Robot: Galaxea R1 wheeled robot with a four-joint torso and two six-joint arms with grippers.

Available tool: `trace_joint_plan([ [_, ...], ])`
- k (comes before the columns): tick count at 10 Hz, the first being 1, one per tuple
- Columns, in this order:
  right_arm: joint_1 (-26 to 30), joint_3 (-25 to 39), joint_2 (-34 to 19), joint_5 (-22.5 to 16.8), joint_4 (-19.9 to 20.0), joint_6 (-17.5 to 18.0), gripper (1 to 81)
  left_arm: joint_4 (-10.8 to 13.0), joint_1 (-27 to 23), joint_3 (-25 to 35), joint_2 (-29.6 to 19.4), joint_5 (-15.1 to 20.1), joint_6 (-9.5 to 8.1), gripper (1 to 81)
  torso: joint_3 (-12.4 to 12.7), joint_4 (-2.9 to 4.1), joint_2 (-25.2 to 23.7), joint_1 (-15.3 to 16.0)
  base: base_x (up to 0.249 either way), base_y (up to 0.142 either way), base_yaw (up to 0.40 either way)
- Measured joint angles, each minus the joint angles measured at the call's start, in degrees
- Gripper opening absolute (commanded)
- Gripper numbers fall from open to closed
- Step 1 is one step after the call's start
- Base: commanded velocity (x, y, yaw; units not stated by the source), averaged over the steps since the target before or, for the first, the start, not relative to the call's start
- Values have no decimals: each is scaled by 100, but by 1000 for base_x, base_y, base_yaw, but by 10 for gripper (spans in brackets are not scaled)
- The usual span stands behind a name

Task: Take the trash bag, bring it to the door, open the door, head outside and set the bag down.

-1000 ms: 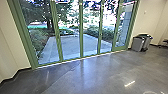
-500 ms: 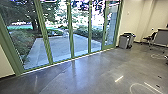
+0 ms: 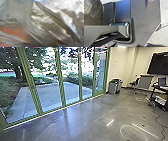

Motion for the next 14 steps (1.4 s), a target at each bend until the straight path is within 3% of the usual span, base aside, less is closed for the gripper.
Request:
trace_joint_plan([
  [5,-2,0,17,0,-5,0,811,0,2,0,0,-6,0,10,0,0,0,0,0,0,-176],
  [14,1,-9,17,0,-6,0,811,0,-5,0,0,-4,2,10,0,0,0,0,0,0,0],
])
